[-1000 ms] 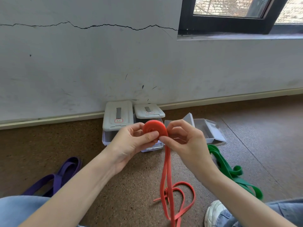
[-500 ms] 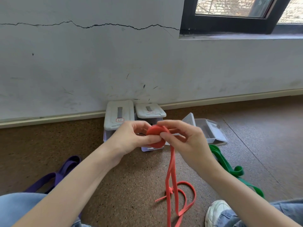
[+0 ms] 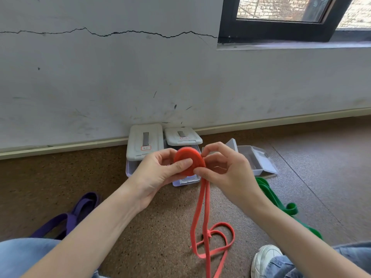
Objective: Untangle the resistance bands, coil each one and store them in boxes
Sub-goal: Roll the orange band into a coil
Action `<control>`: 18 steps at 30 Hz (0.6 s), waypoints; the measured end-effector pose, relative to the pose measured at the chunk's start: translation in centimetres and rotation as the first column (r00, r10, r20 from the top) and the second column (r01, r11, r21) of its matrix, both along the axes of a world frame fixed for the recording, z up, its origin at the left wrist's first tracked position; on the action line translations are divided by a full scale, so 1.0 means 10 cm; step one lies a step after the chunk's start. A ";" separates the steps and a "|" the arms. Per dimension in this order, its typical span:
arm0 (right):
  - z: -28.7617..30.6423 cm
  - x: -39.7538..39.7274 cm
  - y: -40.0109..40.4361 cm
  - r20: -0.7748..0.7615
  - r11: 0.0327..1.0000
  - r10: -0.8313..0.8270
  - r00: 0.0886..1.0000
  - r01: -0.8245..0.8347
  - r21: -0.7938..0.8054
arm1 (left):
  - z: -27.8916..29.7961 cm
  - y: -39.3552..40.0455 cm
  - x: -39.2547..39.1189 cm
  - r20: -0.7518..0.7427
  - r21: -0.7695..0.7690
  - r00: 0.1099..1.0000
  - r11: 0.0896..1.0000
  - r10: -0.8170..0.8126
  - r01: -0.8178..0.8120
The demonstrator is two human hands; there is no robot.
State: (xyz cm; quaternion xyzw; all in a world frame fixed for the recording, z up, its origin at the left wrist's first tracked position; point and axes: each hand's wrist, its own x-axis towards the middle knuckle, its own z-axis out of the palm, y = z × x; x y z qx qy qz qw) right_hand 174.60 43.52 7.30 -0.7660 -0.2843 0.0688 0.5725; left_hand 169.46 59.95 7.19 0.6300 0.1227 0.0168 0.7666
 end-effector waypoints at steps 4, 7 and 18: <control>0.01 0.00 -0.03 0.249 0.969 0.083 0.965 -0.020 -0.246 | 0.00 0.05 0.00 -0.080 0.452 0.981 0.870 -0.179 0.196; 0.03 0.02 -0.02 0.219 0.960 0.133 0.967 -0.071 -0.270 | 0.03 0.04 -0.02 -0.102 0.372 0.964 0.889 -0.245 0.265; 0.04 0.00 0.02 -0.139 0.989 0.106 0.985 -0.090 0.117 | 0.07 0.11 0.03 -0.008 -0.166 0.999 0.985 0.050 -0.051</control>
